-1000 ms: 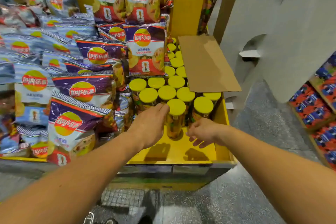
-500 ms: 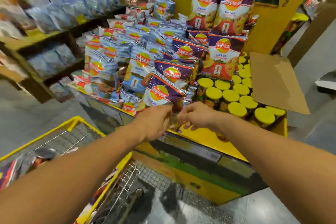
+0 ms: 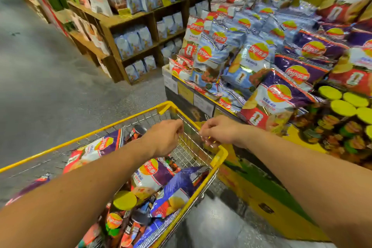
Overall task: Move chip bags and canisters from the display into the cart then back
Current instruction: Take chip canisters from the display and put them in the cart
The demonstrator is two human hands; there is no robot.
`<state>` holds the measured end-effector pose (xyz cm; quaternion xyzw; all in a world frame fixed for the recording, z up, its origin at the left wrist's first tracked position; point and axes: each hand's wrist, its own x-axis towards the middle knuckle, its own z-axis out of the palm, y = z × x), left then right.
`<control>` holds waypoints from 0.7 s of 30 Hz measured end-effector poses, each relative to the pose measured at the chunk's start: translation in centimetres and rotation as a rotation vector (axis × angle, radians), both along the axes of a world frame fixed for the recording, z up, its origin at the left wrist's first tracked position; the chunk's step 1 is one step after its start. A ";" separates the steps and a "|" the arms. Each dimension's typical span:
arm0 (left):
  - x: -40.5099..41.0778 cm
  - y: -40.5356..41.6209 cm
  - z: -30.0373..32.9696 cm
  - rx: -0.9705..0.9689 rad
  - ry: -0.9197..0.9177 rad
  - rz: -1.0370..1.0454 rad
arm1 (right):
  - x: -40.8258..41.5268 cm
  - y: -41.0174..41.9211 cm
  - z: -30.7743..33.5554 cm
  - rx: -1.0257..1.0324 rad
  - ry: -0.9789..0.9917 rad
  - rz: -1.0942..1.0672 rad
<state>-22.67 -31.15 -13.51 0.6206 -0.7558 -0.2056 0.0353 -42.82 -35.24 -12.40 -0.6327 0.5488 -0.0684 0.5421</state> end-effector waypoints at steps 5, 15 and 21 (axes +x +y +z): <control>7.1 1.4 -2.9 0.020 -0.076 0.126 | 4.7 0.0 -2.7 0.014 0.113 0.087; 13.4 1.2 -6.7 0.103 -0.296 0.323 | 11.2 -3.3 -8.7 0.072 0.251 0.202; 14.7 -3.8 -8.8 -0.007 -0.406 0.288 | 14.2 -6.7 -13.7 0.109 0.346 0.323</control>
